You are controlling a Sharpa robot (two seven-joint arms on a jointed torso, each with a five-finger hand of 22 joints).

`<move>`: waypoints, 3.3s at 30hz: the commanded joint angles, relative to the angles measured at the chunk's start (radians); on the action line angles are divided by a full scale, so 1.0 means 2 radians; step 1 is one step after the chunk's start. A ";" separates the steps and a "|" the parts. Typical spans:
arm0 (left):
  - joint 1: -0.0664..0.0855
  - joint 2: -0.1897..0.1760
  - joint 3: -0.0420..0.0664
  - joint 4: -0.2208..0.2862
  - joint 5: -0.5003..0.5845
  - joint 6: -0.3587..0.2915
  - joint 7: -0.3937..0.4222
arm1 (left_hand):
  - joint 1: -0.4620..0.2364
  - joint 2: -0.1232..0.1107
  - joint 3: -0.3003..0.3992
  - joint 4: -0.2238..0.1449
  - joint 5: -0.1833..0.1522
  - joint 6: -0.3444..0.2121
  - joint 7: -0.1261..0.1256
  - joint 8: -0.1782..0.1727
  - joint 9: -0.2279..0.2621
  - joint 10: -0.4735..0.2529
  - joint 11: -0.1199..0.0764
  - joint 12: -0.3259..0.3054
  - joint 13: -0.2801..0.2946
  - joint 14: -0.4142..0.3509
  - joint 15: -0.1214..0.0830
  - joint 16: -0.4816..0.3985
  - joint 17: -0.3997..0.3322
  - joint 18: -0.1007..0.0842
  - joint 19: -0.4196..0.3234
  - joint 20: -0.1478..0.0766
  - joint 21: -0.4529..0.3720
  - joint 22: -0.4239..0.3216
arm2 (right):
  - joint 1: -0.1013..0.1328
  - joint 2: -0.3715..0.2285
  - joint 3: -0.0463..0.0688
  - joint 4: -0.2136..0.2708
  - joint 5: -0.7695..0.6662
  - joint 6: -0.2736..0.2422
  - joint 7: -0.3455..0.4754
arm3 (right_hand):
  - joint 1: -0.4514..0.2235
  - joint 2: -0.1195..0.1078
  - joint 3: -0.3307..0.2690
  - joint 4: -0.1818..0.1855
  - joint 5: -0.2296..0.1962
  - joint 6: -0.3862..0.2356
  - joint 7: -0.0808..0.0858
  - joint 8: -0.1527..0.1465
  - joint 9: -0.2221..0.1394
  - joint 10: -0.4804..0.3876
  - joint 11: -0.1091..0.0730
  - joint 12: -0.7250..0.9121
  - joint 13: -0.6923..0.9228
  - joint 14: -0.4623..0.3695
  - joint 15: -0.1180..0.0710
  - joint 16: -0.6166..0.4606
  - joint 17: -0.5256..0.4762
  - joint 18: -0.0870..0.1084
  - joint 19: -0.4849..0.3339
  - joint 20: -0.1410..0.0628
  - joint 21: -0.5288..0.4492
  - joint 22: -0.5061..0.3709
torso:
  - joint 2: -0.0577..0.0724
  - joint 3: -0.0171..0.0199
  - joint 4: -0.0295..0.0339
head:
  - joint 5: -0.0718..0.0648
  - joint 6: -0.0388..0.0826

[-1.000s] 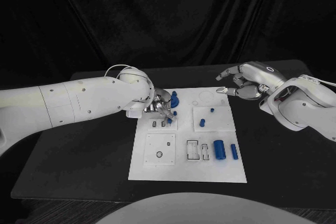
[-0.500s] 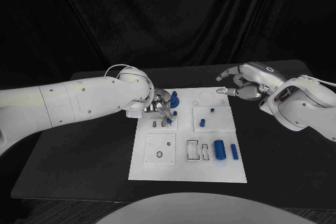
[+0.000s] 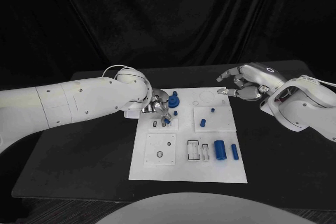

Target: Assemble the parts on the task board

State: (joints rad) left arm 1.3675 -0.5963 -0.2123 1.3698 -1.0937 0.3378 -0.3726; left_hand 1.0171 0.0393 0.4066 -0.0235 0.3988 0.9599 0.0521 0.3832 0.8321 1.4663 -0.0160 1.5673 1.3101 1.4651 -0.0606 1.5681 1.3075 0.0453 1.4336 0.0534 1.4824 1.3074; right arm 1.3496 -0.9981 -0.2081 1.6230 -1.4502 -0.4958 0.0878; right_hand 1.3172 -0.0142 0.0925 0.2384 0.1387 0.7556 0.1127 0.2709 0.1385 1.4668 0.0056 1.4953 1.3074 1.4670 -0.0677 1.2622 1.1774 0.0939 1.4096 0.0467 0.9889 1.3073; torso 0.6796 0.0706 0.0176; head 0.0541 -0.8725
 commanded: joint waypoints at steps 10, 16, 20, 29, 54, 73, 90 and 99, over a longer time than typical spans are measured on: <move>-0.001 -0.018 0.000 0.015 0.032 -0.025 -0.025 | -0.012 -0.002 0.047 -0.037 0.001 0.001 -0.002 -0.003 0.005 0.052 -0.002 0.002 0.130 0.053 -0.001 0.001 0.132 -0.002 0.001 -0.001 -0.003 0.070 | -0.001 -0.002 0.000 0.001 0.003 0.010 -0.013 | 0.005 0.003 0.000 -0.004 0.003 0.003 0.001 0.002 -0.001 0.009 0.003 -0.007 0.069 0.016 0.005 -0.009 -0.008 0.008 -0.003 0.002 -0.011 0.046 | 0.000 0.0000 0.0002 | 0.002 0.000; -0.001 -0.027 0.000 0.022 0.039 -0.035 -0.042 | -0.019 -0.003 0.052 -0.036 0.000 0.001 -0.002 -0.005 0.007 0.052 -0.002 0.002 0.130 0.053 -0.001 0.001 0.132 -0.002 0.001 -0.001 -0.003 0.070 | -0.002 -0.003 0.000 0.001 0.003 0.014 -0.015 | 0.007 0.004 0.000 -0.007 0.006 0.004 0.001 0.002 -0.002 0.008 0.004 -0.008 0.068 0.015 0.005 -0.012 -0.011 0.008 -0.004 0.002 -0.014 0.045 | 0.000 0.0000 0.0002 | 0.003 0.000; -0.001 -0.031 0.000 0.026 0.041 -0.040 -0.048 | -0.021 -0.003 0.054 -0.035 0.000 0.001 -0.002 -0.005 0.008 0.052 -0.002 0.002 0.130 0.053 -0.002 0.001 0.132 -0.002 0.002 -0.002 -0.003 0.071 | -0.002 -0.003 0.000 0.001 0.003 0.016 -0.017 | 0.009 0.005 0.000 -0.009 0.011 0.004 0.001 0.002 -0.003 0.007 0.004 -0.008 0.067 0.015 0.005 -0.013 -0.012 0.008 -0.005 0.002 -0.016 0.045 | 0.000 0.0002 0.0002 | 0.004 0.000; -0.001 -0.038 0.000 0.036 0.051 -0.058 -0.061 | -0.026 -0.003 0.061 -0.035 0.003 0.003 -0.002 -0.007 0.010 0.052 -0.003 0.002 0.130 0.053 -0.002 0.001 0.132 -0.002 0.003 -0.002 -0.003 0.071 | -0.002 -0.002 0.000 0.003 0.003 0.022 -0.022 | 0.014 0.007 0.003 -0.017 0.035 0.006 0.002 0.001 -0.007 0.004 0.004 -0.011 0.064 0.014 0.006 -0.018 -0.018 0.009 -0.006 0.002 -0.024 0.044 | -0.001 0.0001 -0.0002 | 0.006 0.000; -0.007 -0.053 0.000 0.056 0.118 -0.083 -0.098 | -0.041 0.000 0.080 -0.031 0.003 0.006 -0.002 -0.017 0.013 0.052 -0.003 0.002 0.130 0.053 -0.003 0.001 0.132 0.001 -0.005 -0.003 -0.012 0.064 | -0.002 -0.005 0.000 0.012 0.003 0.035 -0.039 | 0.020 0.008 0.007 -0.024 0.055 0.007 0.002 0.000 -0.010 -0.002 0.004 -0.017 0.055 0.010 0.006 -0.030 -0.032 0.011 -0.010 0.003 -0.040 0.041 | 0.000 0.0012 0.0001 | 0.011 0.000; -0.017 -0.055 0.000 0.061 0.087 -0.109 -0.080 | -0.042 0.003 0.086 -0.030 0.004 0.002 0.001 -0.023 0.014 0.048 -0.001 -0.002 0.125 0.053 -0.001 0.001 0.132 0.002 -0.010 -0.002 -0.016 0.060 | -0.002 -0.004 0.000 0.008 0.011 0.035 -0.038 | 0.021 0.007 0.008 -0.026 0.057 0.007 0.002 0.000 -0.011 -0.004 0.004 -0.019 0.053 0.009 0.006 -0.031 -0.034 0.012 -0.011 0.003 -0.043 0.040 | -0.001 -0.0001 -0.0011 | 0.015 0.000; -0.025 -0.057 0.000 0.060 0.079 -0.121 -0.071 | -0.044 0.003 0.086 -0.029 0.003 0.002 0.001 -0.025 0.014 0.045 -0.001 -0.005 0.122 0.053 -0.001 0.001 0.132 0.002 -0.011 -0.002 -0.018 0.059 | -0.003 -0.004 0.000 0.006 0.011 0.038 -0.039 | 0.021 0.007 0.008 -0.026 0.057 0.007 0.002 0.000 -0.011 -0.004 0.004 -0.019 0.053 0.009 0.006 -0.031 -0.034 0.012 -0.011 0.003 -0.043 0.040 | 0.000 -0.0006 -0.0013 | 0.018 0.000; -0.027 -0.057 0.000 0.062 0.079 -0.112 -0.067 | -0.044 0.003 0.087 -0.029 0.003 0.002 0.001 -0.026 0.014 0.041 -0.001 -0.009 0.118 0.053 -0.001 0.001 0.132 0.003 -0.014 -0.002 -0.020 0.056 | -0.004 -0.004 0.000 0.006 0.011 0.040 -0.040 | 0.022 0.007 0.008 -0.026 0.057 0.007 0.002 -0.001 -0.011 -0.004 0.004 -0.019 0.053 0.009 0.006 -0.032 -0.034 0.012 -0.011 0.003 -0.044 0.040 | 0.000 -0.0006 -0.0007 | 0.020 0.000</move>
State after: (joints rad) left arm 1.3188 -0.7105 -0.2110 1.4925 -0.9290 0.1069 -0.5199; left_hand 0.9313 0.0373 0.5458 -0.0496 0.3992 0.9629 0.0633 0.3365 0.8608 1.4663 -0.0159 1.5520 1.3101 1.4651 -0.0605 1.5681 1.3074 0.0452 1.4156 0.0498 1.4457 1.3074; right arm 1.3440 -1.0047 -0.2082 1.6339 -1.4280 -0.4244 0.0252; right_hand 1.3488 -0.0014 0.1091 0.1887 0.2472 0.7651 0.1171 0.2709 0.1171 1.4632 0.0092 1.4639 1.3102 1.4660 -0.0615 1.2042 1.1111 0.1097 1.3953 0.0538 0.9060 1.3073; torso 0.6796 0.0691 0.0153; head 0.0931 -0.8725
